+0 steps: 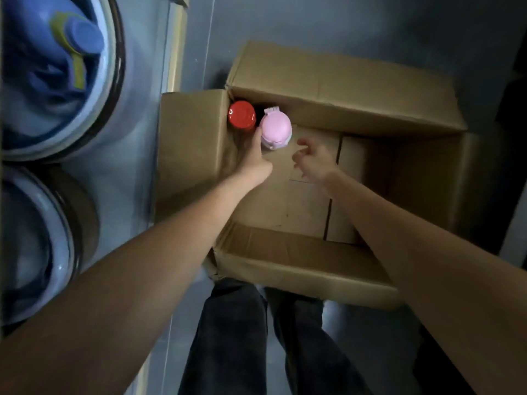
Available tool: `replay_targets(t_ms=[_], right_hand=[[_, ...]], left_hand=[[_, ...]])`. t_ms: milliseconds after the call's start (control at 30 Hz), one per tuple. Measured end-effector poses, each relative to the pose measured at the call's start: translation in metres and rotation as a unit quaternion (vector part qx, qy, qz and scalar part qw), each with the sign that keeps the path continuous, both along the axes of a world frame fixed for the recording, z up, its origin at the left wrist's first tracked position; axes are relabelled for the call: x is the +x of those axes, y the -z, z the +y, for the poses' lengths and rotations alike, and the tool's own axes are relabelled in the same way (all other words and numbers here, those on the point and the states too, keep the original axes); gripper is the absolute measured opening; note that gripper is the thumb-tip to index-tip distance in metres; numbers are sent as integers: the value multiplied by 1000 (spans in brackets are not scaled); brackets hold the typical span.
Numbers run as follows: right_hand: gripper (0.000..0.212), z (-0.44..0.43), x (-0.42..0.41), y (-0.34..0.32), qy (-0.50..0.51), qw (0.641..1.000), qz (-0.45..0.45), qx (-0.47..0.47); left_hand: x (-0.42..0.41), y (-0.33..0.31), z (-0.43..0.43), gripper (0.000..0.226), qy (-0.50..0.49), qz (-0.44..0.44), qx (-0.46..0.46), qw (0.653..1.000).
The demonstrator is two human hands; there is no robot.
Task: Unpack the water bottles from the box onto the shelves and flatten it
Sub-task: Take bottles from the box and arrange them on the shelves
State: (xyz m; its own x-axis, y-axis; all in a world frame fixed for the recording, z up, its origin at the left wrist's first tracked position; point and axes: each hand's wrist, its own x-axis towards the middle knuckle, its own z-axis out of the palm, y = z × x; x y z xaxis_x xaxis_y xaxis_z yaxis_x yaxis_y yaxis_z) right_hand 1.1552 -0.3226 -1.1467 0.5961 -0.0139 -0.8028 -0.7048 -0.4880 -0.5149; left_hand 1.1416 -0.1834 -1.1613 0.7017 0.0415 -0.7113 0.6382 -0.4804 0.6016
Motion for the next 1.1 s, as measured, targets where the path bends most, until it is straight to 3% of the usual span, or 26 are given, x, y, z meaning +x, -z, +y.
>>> replay_targets(t_ms=[133, 267, 433, 633, 833, 967, 1100], right_hand=[[45, 7, 12, 36, -1, 999, -50, 13], [25, 16, 24, 62, 6, 996, -82, 24], [65, 24, 30, 70, -7, 991, -94, 100], [78, 11, 11, 55, -51, 987, -77, 129], [73, -13, -22, 9, -89, 982, -77, 148], [74, -30, -37, -49, -137, 981, -70, 119], [59, -40, -37, -130, -105, 980, -85, 147]], left_hand=[[6, 37, 1, 78, -1, -25, -7, 1000], [8, 57, -6, 79, -35, -23, 17, 999], [19, 65, -6, 70, -99, -16, -48, 994], [6, 41, -10, 68, -102, -11, -125, 987], [-30, -6, -17, 72, -84, 38, -129, 987], [-49, -65, -21, 63, -94, 47, -146, 984], [-64, -137, -29, 51, -91, 30, -149, 984]])
